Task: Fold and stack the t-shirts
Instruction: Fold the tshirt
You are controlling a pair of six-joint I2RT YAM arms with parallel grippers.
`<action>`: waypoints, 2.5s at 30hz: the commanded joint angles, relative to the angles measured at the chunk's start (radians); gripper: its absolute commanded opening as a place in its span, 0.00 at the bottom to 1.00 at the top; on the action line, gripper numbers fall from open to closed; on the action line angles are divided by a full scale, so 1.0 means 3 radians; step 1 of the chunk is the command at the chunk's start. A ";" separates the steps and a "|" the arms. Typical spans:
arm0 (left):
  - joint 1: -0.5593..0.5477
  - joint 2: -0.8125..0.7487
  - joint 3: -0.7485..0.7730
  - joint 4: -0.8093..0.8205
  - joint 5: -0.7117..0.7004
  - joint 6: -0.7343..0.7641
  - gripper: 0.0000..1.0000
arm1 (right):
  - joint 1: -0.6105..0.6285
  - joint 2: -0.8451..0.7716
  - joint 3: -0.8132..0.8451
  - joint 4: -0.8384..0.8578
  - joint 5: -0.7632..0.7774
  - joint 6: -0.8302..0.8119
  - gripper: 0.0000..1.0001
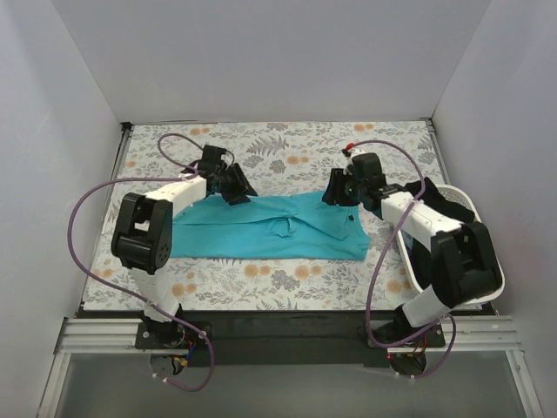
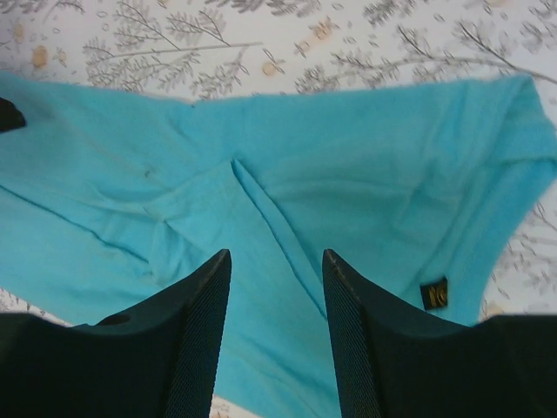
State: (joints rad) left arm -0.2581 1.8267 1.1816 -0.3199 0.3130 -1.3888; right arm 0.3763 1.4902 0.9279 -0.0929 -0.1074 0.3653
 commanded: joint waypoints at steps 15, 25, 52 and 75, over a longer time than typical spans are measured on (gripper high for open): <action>-0.0791 0.0604 0.0678 0.0217 0.0521 0.0073 0.35 | 0.0377 0.1178 0.0834 0.0274 -0.0240 -0.0353 0.54; -0.0883 0.0564 0.0536 0.0263 0.0577 0.0048 0.34 | 0.0443 0.1296 0.0854 0.0370 -0.0317 -0.0297 0.38; -0.0858 0.0528 0.0602 0.0202 0.0542 0.0032 0.33 | 0.0836 0.0417 -0.0076 0.0673 -0.0353 -0.0026 0.21; -0.1175 0.0492 0.0628 -0.0192 0.0388 0.0625 0.33 | 0.0822 -0.0345 -0.0276 0.0039 0.0675 0.0004 0.43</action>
State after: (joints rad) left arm -0.6003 2.0148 1.3571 -0.3450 0.4568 -1.2427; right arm 0.6472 1.3655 0.8528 0.0002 -0.0029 0.3634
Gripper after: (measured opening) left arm 0.327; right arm 0.442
